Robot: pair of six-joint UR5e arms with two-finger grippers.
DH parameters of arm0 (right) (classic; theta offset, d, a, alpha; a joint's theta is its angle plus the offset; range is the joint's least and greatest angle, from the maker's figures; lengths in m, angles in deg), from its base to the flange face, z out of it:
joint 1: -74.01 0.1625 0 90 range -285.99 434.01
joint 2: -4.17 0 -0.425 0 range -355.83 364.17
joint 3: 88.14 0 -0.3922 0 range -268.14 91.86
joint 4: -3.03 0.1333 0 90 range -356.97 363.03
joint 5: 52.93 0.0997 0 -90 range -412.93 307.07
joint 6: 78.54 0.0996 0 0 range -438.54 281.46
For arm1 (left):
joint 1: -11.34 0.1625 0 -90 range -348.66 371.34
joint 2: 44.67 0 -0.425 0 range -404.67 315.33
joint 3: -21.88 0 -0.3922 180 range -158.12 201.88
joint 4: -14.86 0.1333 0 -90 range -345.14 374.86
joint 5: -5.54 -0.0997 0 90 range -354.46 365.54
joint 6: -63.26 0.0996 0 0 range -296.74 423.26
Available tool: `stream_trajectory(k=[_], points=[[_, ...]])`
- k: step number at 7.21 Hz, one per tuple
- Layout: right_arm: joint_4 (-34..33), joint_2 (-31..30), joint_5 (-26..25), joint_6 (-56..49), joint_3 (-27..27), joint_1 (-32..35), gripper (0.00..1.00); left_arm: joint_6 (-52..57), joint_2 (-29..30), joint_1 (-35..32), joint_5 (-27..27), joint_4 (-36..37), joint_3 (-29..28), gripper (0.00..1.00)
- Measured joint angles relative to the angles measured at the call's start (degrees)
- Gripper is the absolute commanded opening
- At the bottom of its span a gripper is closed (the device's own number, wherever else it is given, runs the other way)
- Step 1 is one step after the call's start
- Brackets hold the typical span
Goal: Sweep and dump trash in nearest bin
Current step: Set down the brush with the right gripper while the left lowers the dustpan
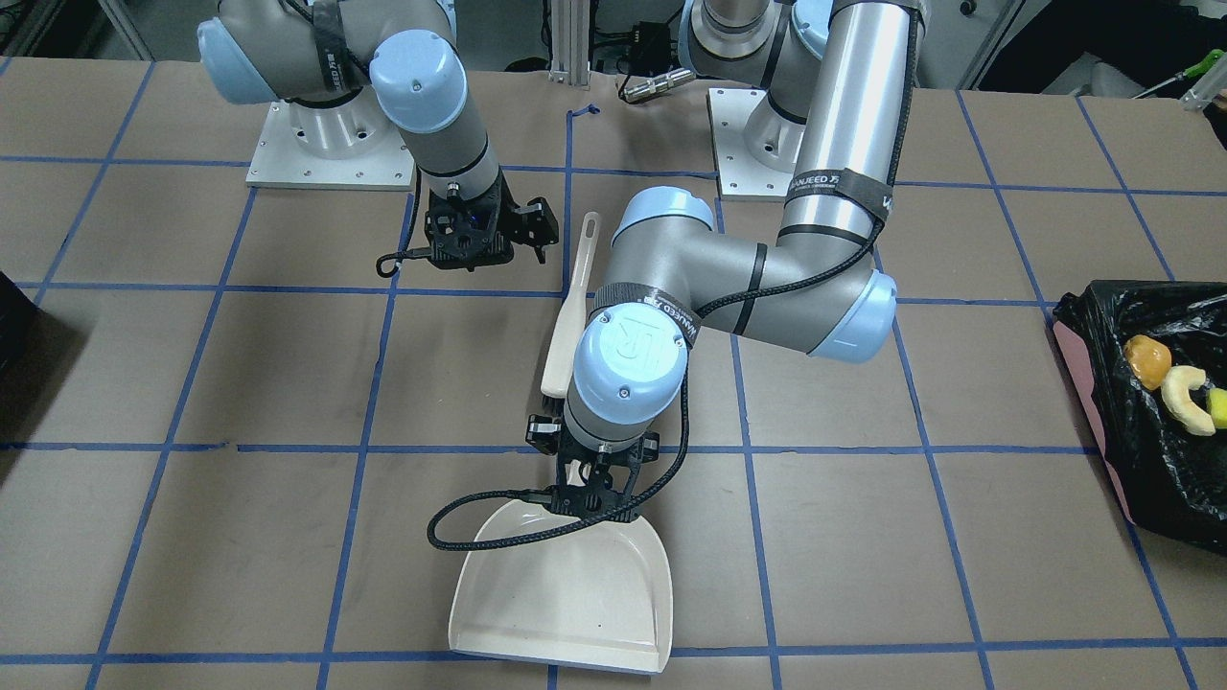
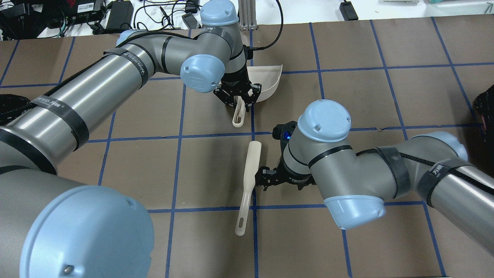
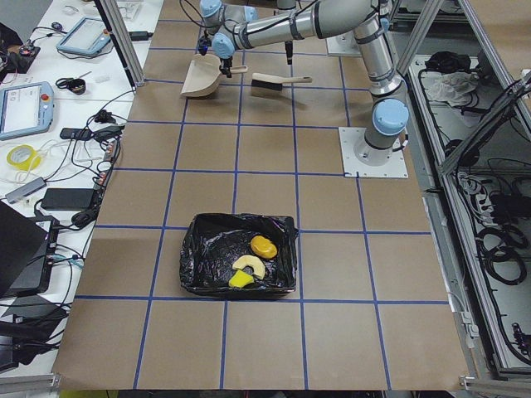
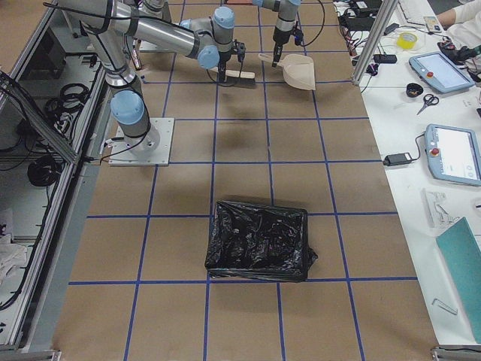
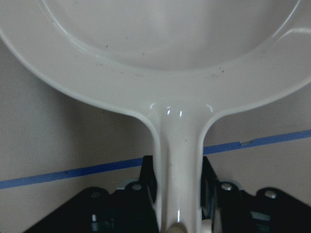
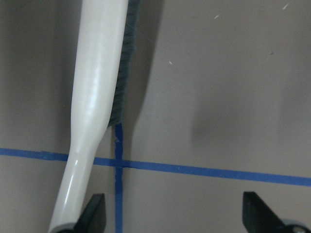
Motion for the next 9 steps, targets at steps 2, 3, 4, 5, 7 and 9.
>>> stream_trajectory(k=[2,3,4,5,7,9], points=[[10.3,-0.7,-3.5,-6.4,-6.9,-2.1,1.0,-2.9,0.5,-0.4,-0.2,0.1,0.0,0.0],[16.2,-0.7,-4.3,-10.6,-11.1,-4.7,1.0,-3.2,1.0,-0.6,-0.3,0.3,0.1,0.0],[20.8,-0.8,-4.7,-14.8,-14.6,-7.9,1.0,-3.2,1.4,-0.9,-0.2,0.5,0.1,0.0],[24.0,-0.8,-5.6,-18.1,-17.5,-11.0,1.0,-3.1,1.7,-1.6,-0.3,0.7,0.1,0.0],[28.9,-0.3,-7.9,-20.5,-24.4,-15.0,1.0,-3.3,1.8,-2.4,-0.3,0.8,0.1,0.94],[32.0,0.7,-8.2,-20.3,-30.0,-15.6,1.0,-4.5,1.8,-2.5,-0.4,0.8,0.4,1.0]])
